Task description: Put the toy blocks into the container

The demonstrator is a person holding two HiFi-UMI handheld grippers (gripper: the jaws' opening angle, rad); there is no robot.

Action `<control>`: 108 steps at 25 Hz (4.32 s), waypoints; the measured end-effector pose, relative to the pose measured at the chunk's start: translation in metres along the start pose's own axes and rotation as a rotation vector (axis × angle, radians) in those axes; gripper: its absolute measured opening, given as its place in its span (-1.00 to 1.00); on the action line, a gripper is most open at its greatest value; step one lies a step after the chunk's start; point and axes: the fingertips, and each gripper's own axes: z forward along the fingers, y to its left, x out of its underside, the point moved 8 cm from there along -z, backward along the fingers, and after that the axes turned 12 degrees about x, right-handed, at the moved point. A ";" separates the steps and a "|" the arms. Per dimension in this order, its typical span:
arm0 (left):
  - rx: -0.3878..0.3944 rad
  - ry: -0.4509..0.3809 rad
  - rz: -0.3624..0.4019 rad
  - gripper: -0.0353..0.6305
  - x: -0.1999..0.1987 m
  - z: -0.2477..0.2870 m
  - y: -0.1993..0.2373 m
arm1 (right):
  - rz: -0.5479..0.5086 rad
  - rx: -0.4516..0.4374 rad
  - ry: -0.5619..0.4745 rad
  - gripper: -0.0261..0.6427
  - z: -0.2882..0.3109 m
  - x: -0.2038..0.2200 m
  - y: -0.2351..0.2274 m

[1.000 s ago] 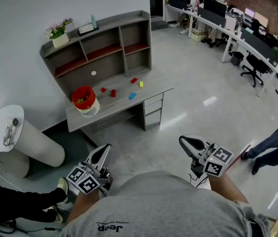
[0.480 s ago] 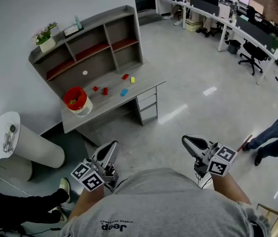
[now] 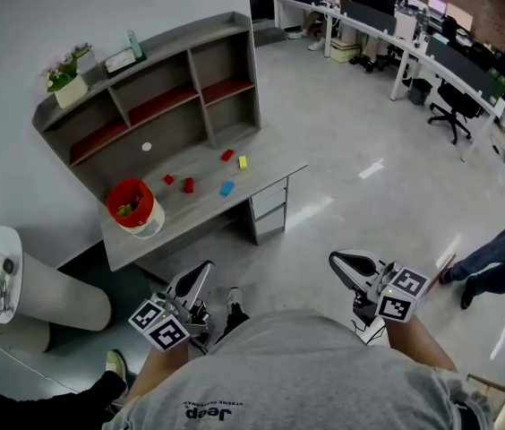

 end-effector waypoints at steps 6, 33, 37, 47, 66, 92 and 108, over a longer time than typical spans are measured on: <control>0.072 0.073 0.079 -0.85 -0.058 0.010 0.135 | 0.009 0.029 -0.024 -0.89 0.150 -0.041 -0.002; -0.260 0.587 0.115 -0.63 -0.016 0.193 0.396 | -0.057 -0.197 0.164 -0.89 0.455 -0.106 -0.222; -0.335 0.731 0.111 -0.45 0.018 0.229 0.424 | -0.065 -0.263 0.208 -0.89 0.471 -0.098 -0.257; -0.561 0.964 -0.159 -0.20 0.117 0.315 0.541 | -0.008 -0.231 0.275 -0.89 0.448 -0.077 -0.328; -0.755 1.147 -0.293 -0.45 0.162 0.326 0.589 | 0.109 -0.065 0.268 -0.89 0.395 -0.054 -0.386; -0.932 0.613 -0.083 -0.45 -0.147 -0.126 0.432 | -0.179 -0.710 0.270 -0.89 0.662 -0.052 0.088; -0.708 0.515 -0.045 -0.06 -0.161 -0.115 0.437 | -0.212 -0.607 0.274 -0.89 0.651 -0.054 0.103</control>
